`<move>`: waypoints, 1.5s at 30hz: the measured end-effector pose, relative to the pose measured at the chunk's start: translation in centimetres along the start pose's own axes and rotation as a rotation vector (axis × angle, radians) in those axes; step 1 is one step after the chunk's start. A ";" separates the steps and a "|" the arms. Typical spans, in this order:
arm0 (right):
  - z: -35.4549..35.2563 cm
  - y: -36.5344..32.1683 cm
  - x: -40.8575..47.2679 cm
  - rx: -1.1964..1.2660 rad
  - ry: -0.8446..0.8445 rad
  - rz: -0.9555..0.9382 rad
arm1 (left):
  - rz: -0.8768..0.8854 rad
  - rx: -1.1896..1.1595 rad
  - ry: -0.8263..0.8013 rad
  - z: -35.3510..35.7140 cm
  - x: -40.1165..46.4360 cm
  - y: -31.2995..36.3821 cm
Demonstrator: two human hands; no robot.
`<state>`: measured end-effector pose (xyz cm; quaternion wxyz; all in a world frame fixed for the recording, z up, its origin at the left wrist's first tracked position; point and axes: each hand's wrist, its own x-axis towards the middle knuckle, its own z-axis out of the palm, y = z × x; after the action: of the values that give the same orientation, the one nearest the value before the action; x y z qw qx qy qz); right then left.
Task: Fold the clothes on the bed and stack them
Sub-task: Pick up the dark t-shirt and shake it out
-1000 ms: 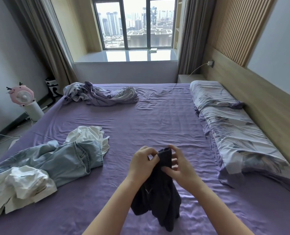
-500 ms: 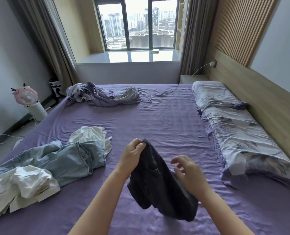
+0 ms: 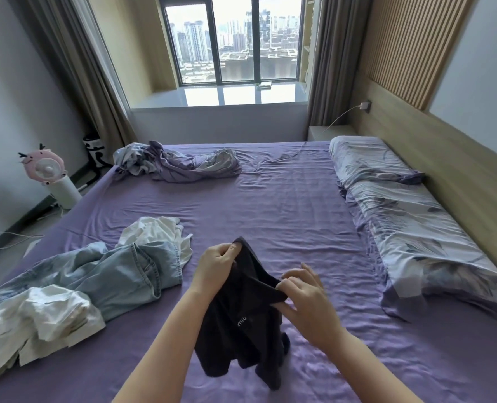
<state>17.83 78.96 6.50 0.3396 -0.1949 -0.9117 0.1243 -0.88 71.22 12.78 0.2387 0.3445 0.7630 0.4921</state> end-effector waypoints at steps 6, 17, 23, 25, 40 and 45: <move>-1.9 1.7 -0.2 0.376 0.030 0.594 | -0.064 0.130 -0.245 -1.4 0.0 -0.6; -2.1 -0.8 3.0 0.526 -0.230 0.434 | 0.216 0.022 -0.309 2.8 -1.4 1.1; -3.2 -0.7 4.0 0.747 -0.310 0.618 | 0.347 0.092 -0.263 3.0 -1.6 1.6; -3.8 -0.4 3.9 0.777 -0.325 0.636 | 0.391 0.176 -0.274 2.6 -1.3 1.4; -8.0 2.2 5.8 0.368 -0.283 0.512 | 0.293 0.474 -0.490 4.9 0.4 0.1; -8.0 3.6 5.1 0.276 -0.367 0.613 | 0.291 0.521 -0.471 4.0 1.0 -0.2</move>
<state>20.56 85.16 14.03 0.1406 -0.3856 -0.8314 0.3746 1.22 74.26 11.02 0.2395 0.6022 0.7298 0.2175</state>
